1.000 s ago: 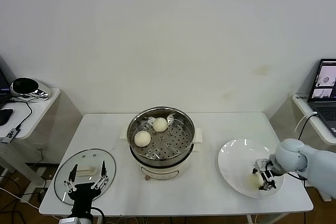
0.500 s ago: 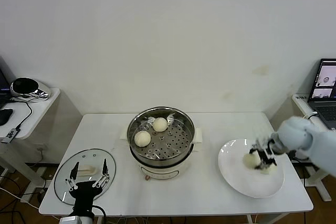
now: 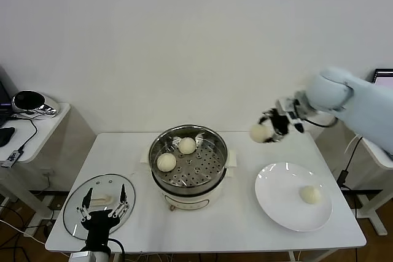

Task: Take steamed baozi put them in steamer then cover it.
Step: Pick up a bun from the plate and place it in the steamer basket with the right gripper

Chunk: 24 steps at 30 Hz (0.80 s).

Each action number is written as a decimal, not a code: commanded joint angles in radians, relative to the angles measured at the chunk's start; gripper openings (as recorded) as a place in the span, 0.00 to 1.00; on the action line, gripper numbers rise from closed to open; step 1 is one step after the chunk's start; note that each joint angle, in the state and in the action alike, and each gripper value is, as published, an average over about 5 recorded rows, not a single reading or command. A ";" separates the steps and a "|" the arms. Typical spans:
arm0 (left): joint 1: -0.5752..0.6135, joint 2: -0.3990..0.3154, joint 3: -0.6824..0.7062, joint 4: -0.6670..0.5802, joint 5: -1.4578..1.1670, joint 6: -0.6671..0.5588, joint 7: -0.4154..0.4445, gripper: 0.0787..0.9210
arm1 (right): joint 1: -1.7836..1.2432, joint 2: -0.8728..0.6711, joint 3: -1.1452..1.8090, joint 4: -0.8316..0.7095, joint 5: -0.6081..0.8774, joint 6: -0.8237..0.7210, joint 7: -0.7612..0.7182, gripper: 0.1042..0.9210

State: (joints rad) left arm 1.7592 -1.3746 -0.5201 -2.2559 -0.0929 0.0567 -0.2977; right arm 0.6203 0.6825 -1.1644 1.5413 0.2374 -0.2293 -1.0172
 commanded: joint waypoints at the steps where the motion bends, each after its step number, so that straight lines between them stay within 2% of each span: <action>1: 0.002 -0.003 -0.002 -0.007 0.001 0.000 0.000 0.88 | 0.123 0.348 -0.122 -0.040 0.107 0.181 0.056 0.63; 11: 0.015 -0.009 -0.019 -0.042 0.003 0.007 -0.001 0.88 | 0.028 0.515 -0.214 -0.118 -0.088 0.427 0.078 0.64; 24: 0.024 -0.022 -0.016 -0.058 0.005 0.010 -0.004 0.88 | -0.039 0.585 -0.230 -0.168 -0.286 0.578 0.039 0.65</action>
State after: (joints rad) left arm 1.7835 -1.3962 -0.5360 -2.3088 -0.0870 0.0671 -0.3009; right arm 0.6161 1.1685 -1.3566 1.4130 0.0997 0.1911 -0.9721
